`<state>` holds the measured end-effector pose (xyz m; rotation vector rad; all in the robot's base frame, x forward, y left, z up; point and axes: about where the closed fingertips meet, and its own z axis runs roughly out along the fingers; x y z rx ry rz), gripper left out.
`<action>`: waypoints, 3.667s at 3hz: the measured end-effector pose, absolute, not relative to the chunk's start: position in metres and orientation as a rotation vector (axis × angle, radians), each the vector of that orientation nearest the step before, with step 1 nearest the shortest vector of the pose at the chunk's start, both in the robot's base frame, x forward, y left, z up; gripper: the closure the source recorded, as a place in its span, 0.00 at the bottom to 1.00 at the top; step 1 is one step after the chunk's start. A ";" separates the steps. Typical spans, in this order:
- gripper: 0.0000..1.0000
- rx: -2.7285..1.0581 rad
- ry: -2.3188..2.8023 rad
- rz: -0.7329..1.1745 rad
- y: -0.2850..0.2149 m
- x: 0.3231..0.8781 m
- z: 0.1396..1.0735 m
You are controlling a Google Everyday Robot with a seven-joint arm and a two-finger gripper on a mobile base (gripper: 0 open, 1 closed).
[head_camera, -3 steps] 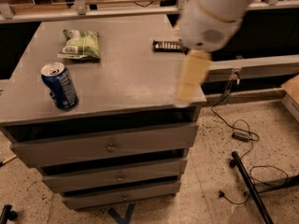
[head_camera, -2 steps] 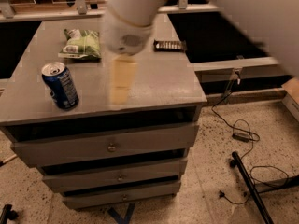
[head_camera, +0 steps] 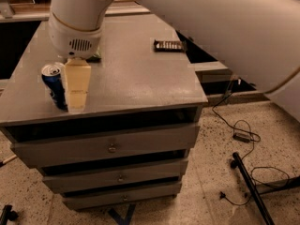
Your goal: Pick pepsi can
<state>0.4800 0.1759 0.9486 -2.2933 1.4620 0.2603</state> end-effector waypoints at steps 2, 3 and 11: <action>0.00 -2.113 1.447 0.393 0.173 0.500 0.937; 0.00 -1.995 1.436 0.522 0.178 0.527 0.926; 0.44 -1.976 1.243 1.102 0.251 0.534 0.879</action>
Offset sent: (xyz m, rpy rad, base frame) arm 0.0674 -0.0053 -0.0255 0.4111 0.0713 -0.1147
